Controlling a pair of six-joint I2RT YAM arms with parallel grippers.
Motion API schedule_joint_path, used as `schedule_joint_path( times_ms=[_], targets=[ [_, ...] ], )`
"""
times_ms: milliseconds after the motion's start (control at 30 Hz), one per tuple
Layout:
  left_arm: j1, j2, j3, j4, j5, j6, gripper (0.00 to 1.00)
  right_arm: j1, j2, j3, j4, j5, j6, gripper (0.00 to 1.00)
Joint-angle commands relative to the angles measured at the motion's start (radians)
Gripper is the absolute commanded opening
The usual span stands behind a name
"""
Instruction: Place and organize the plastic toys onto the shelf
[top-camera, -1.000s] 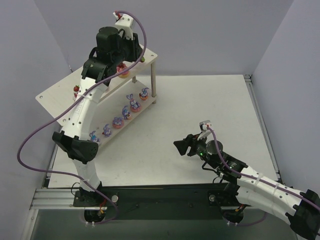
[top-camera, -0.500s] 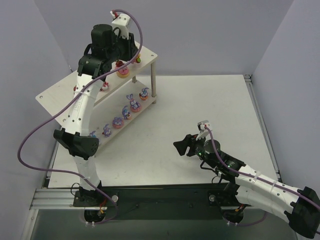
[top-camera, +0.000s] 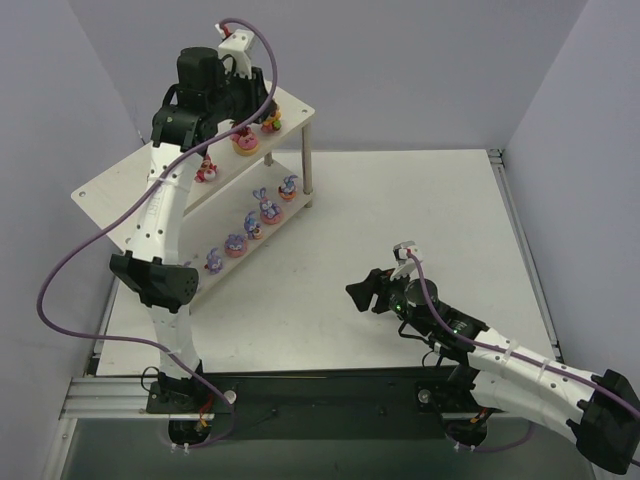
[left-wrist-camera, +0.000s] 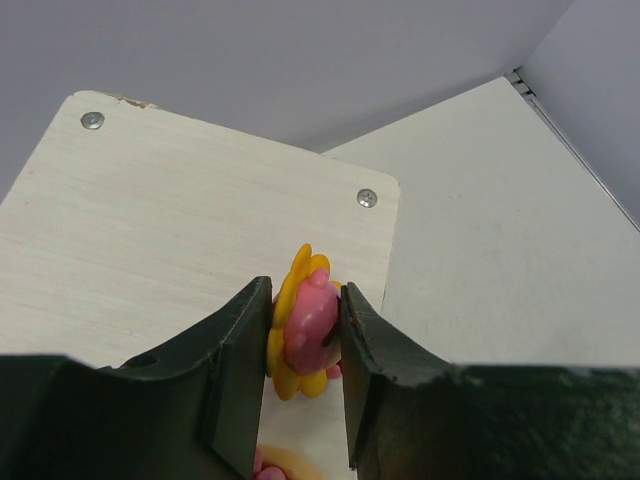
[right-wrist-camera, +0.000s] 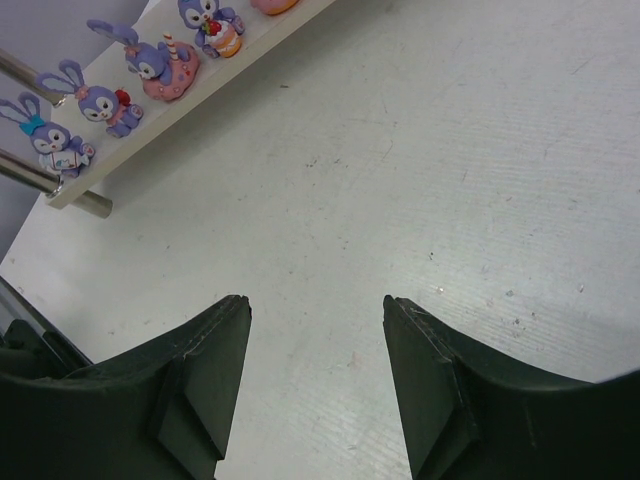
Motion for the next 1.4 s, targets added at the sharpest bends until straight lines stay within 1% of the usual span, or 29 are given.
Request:
schedule_joint_path(
  times_ms=[0,133,300,433,667,767,833,967,1067,1167,1200,1267,1300,1367],
  targets=[
    [0.006,0.002,0.048,0.009,0.058,-0.01,0.02,-0.005,0.003,0.02,0.063,-0.003,0.009,0.56],
    [0.008,0.008,0.048,0.016,0.073,-0.019,0.03,-0.006,0.0,0.015,0.063,-0.001,0.009,0.56],
    [0.008,0.018,0.044,0.029,0.068,-0.032,0.06,-0.005,-0.001,0.014,0.063,0.004,0.004,0.56],
    [0.008,0.007,0.008,0.065,0.053,-0.046,0.08,-0.006,0.003,0.009,0.067,0.007,0.004,0.56],
    [0.004,-0.082,-0.197,0.238,0.01,-0.068,0.09,-0.006,-0.001,0.005,0.069,0.01,-0.002,0.56],
    [0.004,-0.113,-0.255,0.289,-0.007,-0.075,0.15,-0.008,-0.002,0.003,0.071,0.008,-0.002,0.56],
    [0.003,-0.122,-0.263,0.296,-0.005,-0.075,0.19,-0.009,-0.002,0.003,0.071,0.008,-0.003,0.56],
    [0.004,-0.114,-0.259,0.292,0.007,-0.078,0.31,-0.011,-0.001,0.003,0.074,0.01,-0.002,0.56],
    [0.004,-0.108,-0.246,0.292,0.016,-0.079,0.39,-0.012,0.0,0.005,0.075,0.008,-0.005,0.56],
    [0.001,-0.102,-0.231,0.288,0.032,-0.082,0.43,-0.012,0.003,0.003,0.075,0.01,-0.005,0.56],
    [0.003,-0.101,-0.223,0.288,0.033,-0.082,0.47,-0.012,0.003,0.005,0.075,0.01,-0.005,0.56],
    [0.001,-0.094,-0.211,0.28,0.036,-0.081,0.5,-0.014,0.003,0.003,0.077,0.011,-0.005,0.56],
    [0.001,-0.096,-0.206,0.277,0.036,-0.079,0.56,-0.012,0.003,0.005,0.077,0.013,-0.006,0.56],
    [0.001,-0.099,-0.202,0.273,0.032,-0.076,0.6,-0.012,0.0,0.002,0.078,0.016,-0.003,0.56]
  ],
)
